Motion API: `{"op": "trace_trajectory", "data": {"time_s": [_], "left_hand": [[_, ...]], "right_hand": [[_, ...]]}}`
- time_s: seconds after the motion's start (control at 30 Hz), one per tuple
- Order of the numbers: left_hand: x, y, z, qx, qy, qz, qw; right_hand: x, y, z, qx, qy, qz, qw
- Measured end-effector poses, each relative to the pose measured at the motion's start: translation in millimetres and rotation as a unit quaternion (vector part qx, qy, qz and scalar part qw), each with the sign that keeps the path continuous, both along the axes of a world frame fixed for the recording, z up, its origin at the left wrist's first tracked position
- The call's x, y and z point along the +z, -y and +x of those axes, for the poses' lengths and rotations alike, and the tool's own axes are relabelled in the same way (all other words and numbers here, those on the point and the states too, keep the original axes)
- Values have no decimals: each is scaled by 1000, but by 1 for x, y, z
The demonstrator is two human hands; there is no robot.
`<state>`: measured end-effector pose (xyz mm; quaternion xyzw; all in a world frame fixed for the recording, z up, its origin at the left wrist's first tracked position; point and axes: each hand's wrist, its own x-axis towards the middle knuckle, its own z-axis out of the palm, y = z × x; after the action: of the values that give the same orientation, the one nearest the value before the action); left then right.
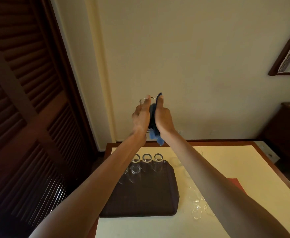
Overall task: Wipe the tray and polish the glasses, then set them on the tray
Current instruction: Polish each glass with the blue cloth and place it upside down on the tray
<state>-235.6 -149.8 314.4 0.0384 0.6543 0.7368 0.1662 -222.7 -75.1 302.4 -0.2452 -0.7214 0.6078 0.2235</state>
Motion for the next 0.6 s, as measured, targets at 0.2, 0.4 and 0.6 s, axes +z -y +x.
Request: {"op": "trace_trajectory", "data": {"time_s": [0.2,0.4,0.6], "left_hand": [[7,7,-13,28,17,10,999],[-7,5,-10,14,21,33,999],[0,-1,-1,1,27,-3,1000]], "right_hand": [[-19,21,14,52,36,47,997],[-4,16,4,0,-68,140,988],[2,-2,0,11,5,-22,1000]]}}
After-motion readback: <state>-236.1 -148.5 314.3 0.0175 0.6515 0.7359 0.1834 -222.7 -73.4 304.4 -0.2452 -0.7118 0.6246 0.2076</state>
